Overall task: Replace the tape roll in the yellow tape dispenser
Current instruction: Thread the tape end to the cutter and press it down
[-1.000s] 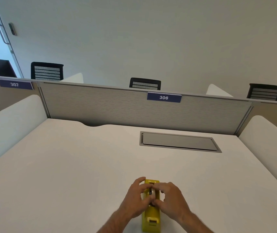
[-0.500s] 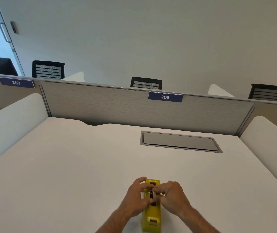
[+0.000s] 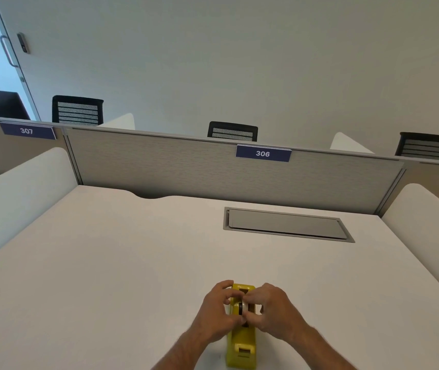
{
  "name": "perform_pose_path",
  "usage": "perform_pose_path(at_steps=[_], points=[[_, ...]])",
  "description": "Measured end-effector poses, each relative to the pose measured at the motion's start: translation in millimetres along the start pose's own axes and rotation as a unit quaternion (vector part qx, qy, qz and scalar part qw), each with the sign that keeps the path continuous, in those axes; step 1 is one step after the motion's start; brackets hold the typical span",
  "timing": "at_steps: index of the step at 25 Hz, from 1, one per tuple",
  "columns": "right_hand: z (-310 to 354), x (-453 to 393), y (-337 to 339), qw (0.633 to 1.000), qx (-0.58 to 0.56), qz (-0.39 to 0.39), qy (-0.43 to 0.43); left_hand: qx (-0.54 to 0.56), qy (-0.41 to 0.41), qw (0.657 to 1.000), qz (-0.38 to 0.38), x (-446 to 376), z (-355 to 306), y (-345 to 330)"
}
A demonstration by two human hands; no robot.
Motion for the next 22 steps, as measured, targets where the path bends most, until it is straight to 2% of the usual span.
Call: perform_pose_path(at_steps=[7, 22], points=[[-0.8, -2.4, 2.0, 0.998, 0.014, 0.007, 0.062, -0.034, -0.007, 0.999, -0.007, 1.0, -3.9, -1.4], [-9.0, -4.9, -0.6, 0.998, 0.000, 0.012, 0.064, -0.043, -0.013, 0.999, -0.005, 1.6, -8.7, 1.6]])
Point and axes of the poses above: each hand's wrist, its own x-axis away from the middle knuckle, its own y-axis out of the back of the hand, z = x × y, the point moved 5 cm from there along -x, towards the middle knuckle, and after that the axes turned 11 degrees about -z, right-handed, at the moved point
